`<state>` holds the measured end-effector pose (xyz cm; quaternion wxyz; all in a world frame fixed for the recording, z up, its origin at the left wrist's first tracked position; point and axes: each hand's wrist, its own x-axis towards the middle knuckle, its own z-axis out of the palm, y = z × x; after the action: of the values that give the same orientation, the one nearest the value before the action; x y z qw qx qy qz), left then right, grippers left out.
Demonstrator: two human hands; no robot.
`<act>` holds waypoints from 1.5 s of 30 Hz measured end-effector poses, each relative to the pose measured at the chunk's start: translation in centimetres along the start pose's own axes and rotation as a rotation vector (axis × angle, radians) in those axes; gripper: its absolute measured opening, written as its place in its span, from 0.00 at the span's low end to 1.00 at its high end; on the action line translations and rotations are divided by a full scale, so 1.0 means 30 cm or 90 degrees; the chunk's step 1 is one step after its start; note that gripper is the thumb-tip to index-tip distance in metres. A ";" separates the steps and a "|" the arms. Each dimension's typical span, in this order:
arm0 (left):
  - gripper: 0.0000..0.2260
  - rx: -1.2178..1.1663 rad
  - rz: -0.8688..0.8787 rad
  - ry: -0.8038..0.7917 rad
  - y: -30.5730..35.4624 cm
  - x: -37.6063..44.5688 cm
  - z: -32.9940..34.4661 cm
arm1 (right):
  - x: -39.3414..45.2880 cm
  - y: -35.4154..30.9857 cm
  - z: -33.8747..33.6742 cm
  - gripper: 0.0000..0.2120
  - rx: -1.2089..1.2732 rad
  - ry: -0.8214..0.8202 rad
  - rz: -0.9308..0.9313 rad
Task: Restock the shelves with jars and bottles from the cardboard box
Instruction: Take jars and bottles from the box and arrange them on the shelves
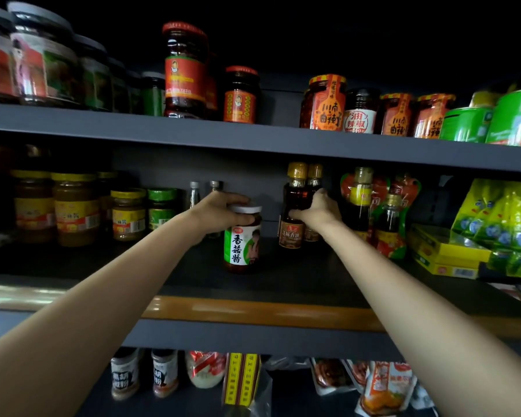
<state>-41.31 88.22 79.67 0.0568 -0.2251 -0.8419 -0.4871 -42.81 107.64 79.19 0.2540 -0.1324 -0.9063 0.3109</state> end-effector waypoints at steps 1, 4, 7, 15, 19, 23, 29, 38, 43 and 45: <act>0.23 -0.020 0.003 0.016 -0.011 -0.006 -0.009 | -0.022 -0.011 -0.010 0.32 -0.001 0.035 -0.035; 0.16 -0.133 0.011 0.118 -0.047 -0.033 -0.056 | -0.111 -0.073 -0.015 0.24 0.179 -0.066 -0.116; 0.10 -0.088 0.006 0.201 -0.093 -0.069 -0.108 | -0.195 -0.153 0.024 0.35 0.247 -0.301 -0.097; 0.10 0.162 -0.067 0.123 -0.264 -0.151 -0.346 | -0.241 -0.308 0.171 0.33 0.314 -0.268 -0.072; 0.18 0.114 -0.067 -0.008 -0.302 -0.183 -0.470 | -0.261 -0.453 0.282 0.34 0.350 -0.296 -0.060; 0.21 0.100 -0.001 -0.152 -0.296 -0.211 -0.563 | -0.333 -0.560 0.329 0.26 0.429 -0.356 -0.148; 0.27 0.085 0.104 -0.210 -0.300 -0.297 -0.686 | -0.520 -0.635 0.274 0.35 0.308 -0.299 -0.376; 0.21 0.033 0.363 -0.170 -0.054 -0.436 -0.880 | -0.684 -0.831 0.007 0.32 0.355 -0.155 -0.535; 0.17 -0.094 0.445 -0.012 0.066 -0.397 -0.922 | -0.620 -0.940 -0.117 0.26 0.478 -0.059 -0.511; 0.15 -0.118 0.452 0.036 0.089 -0.377 -0.936 | -0.596 -0.973 -0.155 0.25 0.497 -0.043 -0.519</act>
<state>-33.53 61.95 92.81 0.2248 -0.4941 -0.6617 -0.5172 -27.75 80.31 93.98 0.3546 0.3418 -0.7096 0.5039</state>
